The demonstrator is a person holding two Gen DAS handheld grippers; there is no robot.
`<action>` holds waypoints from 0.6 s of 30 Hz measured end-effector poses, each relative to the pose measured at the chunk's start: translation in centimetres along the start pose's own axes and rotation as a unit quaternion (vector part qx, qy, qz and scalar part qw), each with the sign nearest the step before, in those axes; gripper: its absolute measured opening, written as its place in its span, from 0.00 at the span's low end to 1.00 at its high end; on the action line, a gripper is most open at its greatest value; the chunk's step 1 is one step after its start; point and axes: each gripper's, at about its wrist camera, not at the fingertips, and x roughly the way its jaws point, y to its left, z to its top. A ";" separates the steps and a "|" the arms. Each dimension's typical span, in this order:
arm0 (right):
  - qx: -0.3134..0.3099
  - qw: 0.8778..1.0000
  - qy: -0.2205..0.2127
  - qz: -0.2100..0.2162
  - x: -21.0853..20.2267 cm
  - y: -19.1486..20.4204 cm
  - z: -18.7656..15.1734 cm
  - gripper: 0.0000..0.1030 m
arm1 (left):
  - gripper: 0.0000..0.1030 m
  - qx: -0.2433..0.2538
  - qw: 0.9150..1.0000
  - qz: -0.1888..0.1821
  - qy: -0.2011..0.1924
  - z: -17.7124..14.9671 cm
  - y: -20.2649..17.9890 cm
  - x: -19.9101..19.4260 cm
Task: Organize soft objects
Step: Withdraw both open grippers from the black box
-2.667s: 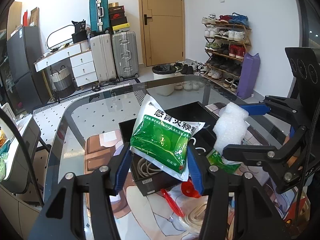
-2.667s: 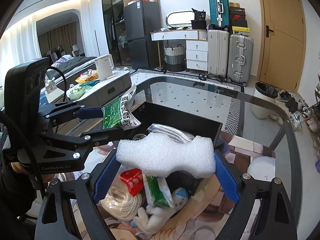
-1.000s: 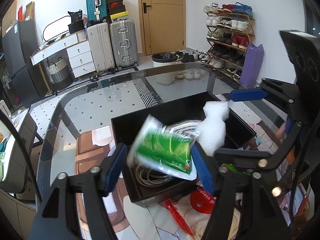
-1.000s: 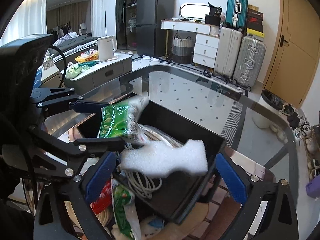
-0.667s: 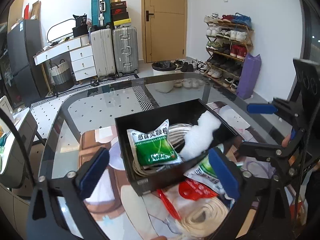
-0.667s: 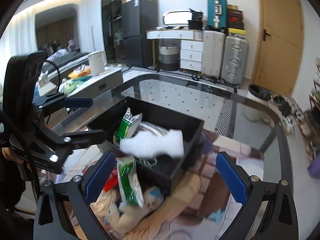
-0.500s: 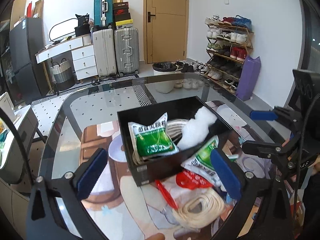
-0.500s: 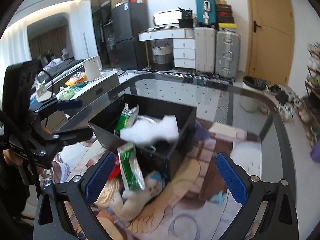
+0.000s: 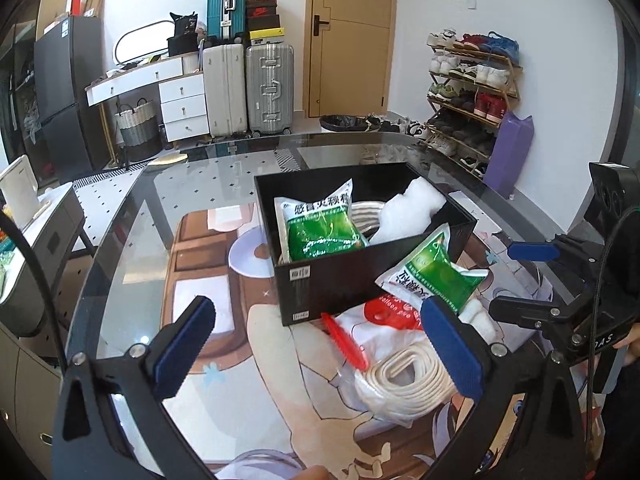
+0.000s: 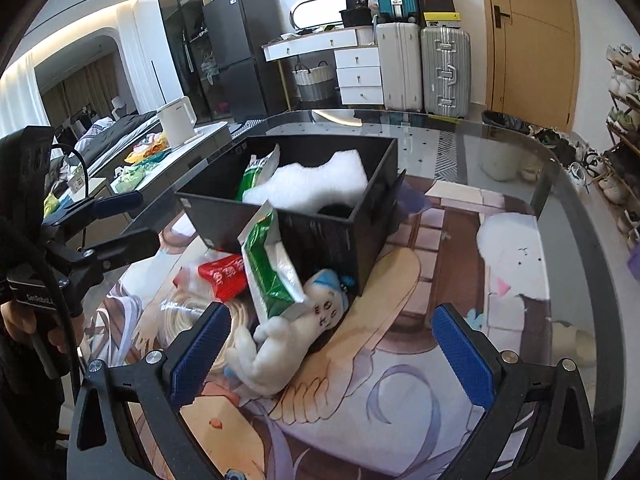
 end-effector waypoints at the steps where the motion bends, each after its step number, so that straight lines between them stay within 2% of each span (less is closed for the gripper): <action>1: -0.001 1.000 0.002 0.000 0.0 0.0 0.0 0.99 | 1.00 -0.001 1.000 -0.001 0.002 -0.1 -0.2 0.1; 8: -0.006 1.000 0.023 0.003 0.6 0.3 -0.6 0.99 | 1.00 0.019 1.000 0.007 0.006 -0.4 -1.1 0.5; 18: -0.016 0.999 0.040 0.012 1.5 1.3 -1.0 0.99 | 1.00 0.014 1.000 0.015 0.014 -1.3 -0.9 1.1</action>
